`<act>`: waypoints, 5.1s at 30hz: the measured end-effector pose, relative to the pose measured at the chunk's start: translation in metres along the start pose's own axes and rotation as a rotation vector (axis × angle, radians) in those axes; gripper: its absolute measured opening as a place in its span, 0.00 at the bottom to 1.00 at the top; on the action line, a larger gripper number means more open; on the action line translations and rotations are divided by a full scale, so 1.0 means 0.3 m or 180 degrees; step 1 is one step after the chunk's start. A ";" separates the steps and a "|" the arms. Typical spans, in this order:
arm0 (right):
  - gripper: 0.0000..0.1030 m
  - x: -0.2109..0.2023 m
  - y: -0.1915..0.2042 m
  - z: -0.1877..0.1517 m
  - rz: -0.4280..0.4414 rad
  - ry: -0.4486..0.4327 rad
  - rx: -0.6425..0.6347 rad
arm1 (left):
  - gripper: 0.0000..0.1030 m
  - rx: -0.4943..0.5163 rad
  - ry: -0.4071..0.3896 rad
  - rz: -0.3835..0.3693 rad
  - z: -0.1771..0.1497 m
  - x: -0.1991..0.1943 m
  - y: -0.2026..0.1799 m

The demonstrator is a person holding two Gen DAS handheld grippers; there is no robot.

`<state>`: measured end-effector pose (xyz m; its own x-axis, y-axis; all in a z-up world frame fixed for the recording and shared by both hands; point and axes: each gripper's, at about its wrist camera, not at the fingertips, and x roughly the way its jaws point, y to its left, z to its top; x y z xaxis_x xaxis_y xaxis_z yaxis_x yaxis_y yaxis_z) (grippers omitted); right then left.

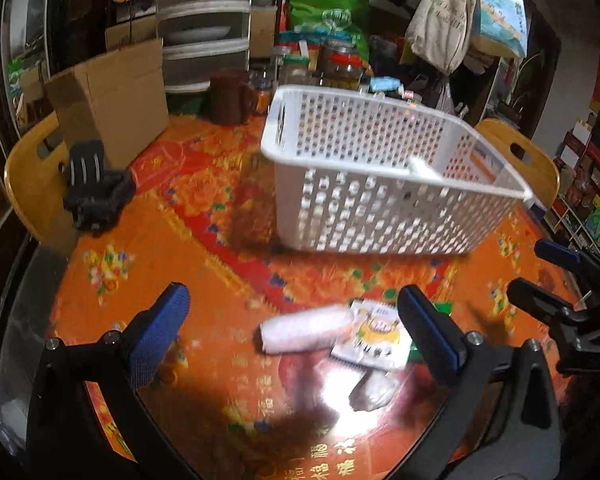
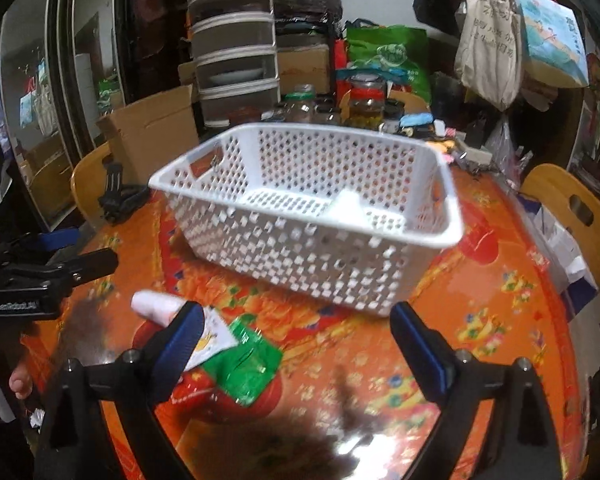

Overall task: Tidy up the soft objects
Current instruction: 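Grasp the pink rolled towel with the left tool while the right tool grasps the cartoon snack packet, then lift the pink roll with the left tool while the right tool lifts the snack packet, then lower both tools into the basket and open them to release the roll and packet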

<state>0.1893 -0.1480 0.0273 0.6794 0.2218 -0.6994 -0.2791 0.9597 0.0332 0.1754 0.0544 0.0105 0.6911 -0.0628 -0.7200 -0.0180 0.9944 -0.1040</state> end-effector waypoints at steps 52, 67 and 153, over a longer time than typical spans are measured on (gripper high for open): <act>0.79 0.362 0.325 -0.116 0.0250 0.0609 -0.0492 | 0.71 -0.0511 0.0358 -0.0033 -0.107 0.260 0.221; 0.28 0.344 0.313 -0.119 -0.0028 0.0543 -0.0664 | 0.71 -0.0528 0.0353 -0.0060 -0.115 0.257 0.208; 0.02 0.364 -0.175 0.344 -0.0533 0.0561 -0.0138 | 0.71 0.0210 0.0572 -0.0038 0.527 0.496 -0.259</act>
<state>0.3482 -0.1563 0.0230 0.5909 0.0230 -0.8064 -0.2040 0.9714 -0.1218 0.3939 -0.0187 0.0198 0.5508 -0.0830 -0.8305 0.0411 0.9965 -0.0723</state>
